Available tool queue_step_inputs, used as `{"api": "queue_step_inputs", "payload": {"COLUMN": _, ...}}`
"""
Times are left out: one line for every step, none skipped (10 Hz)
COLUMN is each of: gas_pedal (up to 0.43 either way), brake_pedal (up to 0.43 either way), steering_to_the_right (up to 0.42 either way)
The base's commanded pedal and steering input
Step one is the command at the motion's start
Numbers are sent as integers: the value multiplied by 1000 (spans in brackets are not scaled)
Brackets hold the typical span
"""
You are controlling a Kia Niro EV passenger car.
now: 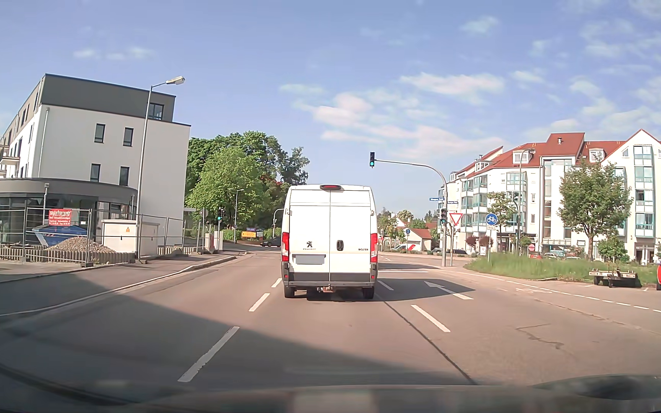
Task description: Follow the waypoints while adhering to traffic rules and regulations
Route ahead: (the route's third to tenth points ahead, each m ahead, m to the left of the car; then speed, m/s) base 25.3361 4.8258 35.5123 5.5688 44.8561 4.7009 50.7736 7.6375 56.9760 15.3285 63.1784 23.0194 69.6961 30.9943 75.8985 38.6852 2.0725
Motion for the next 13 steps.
{"api": "queue_step_inputs", "payload": {"gas_pedal": 87, "brake_pedal": 0, "steering_to_the_right": -40}}
{"api": "queue_step_inputs", "payload": {"gas_pedal": 87, "brake_pedal": 0, "steering_to_the_right": -39}}
{"api": "queue_step_inputs", "payload": {"gas_pedal": 87, "brake_pedal": 0, "steering_to_the_right": -37}}
{"api": "queue_step_inputs", "payload": {"gas_pedal": 87, "brake_pedal": 0, "steering_to_the_right": -37}}
{"api": "queue_step_inputs", "payload": {"gas_pedal": 98, "brake_pedal": 0, "steering_to_the_right": -37}}
{"api": "queue_step_inputs", "payload": {"gas_pedal": 110, "brake_pedal": 0, "steering_to_the_right": -37}}
{"api": "queue_step_inputs", "payload": {"gas_pedal": 110, "brake_pedal": 0, "steering_to_the_right": -37}}
{"api": "queue_step_inputs", "payload": {"gas_pedal": 110, "brake_pedal": 0, "steering_to_the_right": -37}}
{"api": "queue_step_inputs", "payload": {"gas_pedal": 110, "brake_pedal": 0, "steering_to_the_right": -36}}
{"api": "queue_step_inputs", "payload": {"gas_pedal": 110, "brake_pedal": 0, "steering_to_the_right": -34}}
{"api": "queue_step_inputs", "payload": {"gas_pedal": 110, "brake_pedal": 0, "steering_to_the_right": -32}}
{"api": "queue_step_inputs", "payload": {"gas_pedal": 98, "brake_pedal": 0, "steering_to_the_right": -31}}
{"api": "queue_step_inputs", "payload": {"gas_pedal": 98, "brake_pedal": 0, "steering_to_the_right": -31}}
